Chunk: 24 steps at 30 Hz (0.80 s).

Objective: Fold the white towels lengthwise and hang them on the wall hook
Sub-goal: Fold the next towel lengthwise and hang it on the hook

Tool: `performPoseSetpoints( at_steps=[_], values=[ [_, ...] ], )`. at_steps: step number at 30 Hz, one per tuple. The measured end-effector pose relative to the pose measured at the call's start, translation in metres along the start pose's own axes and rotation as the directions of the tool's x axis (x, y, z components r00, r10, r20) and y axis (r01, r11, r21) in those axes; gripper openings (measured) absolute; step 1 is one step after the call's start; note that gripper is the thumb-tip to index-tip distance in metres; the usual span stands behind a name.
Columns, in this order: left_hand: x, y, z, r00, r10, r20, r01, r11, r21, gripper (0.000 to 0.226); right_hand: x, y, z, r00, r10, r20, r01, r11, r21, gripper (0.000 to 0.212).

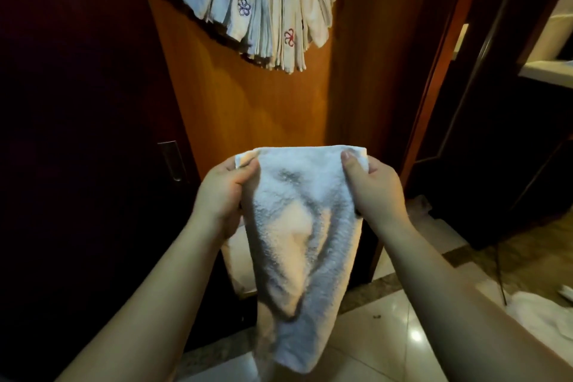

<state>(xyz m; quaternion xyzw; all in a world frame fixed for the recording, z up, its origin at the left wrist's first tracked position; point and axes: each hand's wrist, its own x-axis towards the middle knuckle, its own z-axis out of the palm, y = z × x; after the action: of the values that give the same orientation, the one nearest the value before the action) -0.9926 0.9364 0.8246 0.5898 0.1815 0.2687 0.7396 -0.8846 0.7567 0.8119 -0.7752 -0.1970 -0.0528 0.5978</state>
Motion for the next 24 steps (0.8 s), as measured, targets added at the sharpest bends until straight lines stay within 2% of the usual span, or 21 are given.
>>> performPoseSetpoints(
  at_steps=[3,6,8,11,14,18,24],
  values=[
    [-0.014,-0.021,0.013,0.992,0.001,-0.123,-0.006,0.999,-0.047,0.023,-0.014,0.003,0.009,0.997,-0.031,-0.072,0.026,0.997,-0.076,0.051],
    [-0.029,-0.040,0.024,0.964,0.037,-0.263,-0.049,0.998,-0.038,0.023,-0.034,0.004,0.015,0.993,-0.082,-0.085,0.076,0.994,-0.073,0.041],
    [-0.045,-0.048,0.033,0.956,0.073,-0.285,-0.081,0.997,-0.016,0.020,-0.050,0.004,0.019,0.991,-0.114,-0.068,0.111,0.993,-0.050,0.036],
    [-0.066,-0.051,0.046,0.959,0.128,-0.253,-0.134,0.991,-0.009,0.024,-0.068,0.003,0.025,0.989,-0.146,-0.007,0.146,0.989,0.005,0.034],
    [-0.077,-0.052,0.054,0.964,0.175,-0.199,-0.174,0.985,0.019,0.028,-0.076,-0.001,0.027,0.990,-0.136,0.036,0.133,0.989,0.069,0.023],
    [-0.079,-0.051,0.060,0.987,0.142,-0.075,-0.140,0.990,0.035,0.031,-0.072,-0.005,0.027,0.996,-0.062,0.068,0.055,0.994,0.094,0.020],
    [-0.072,-0.049,0.053,0.985,0.071,0.158,-0.074,0.997,0.012,0.046,-0.066,-0.004,0.024,0.984,-0.029,0.174,-0.005,0.981,0.193,0.031]
  ],
)
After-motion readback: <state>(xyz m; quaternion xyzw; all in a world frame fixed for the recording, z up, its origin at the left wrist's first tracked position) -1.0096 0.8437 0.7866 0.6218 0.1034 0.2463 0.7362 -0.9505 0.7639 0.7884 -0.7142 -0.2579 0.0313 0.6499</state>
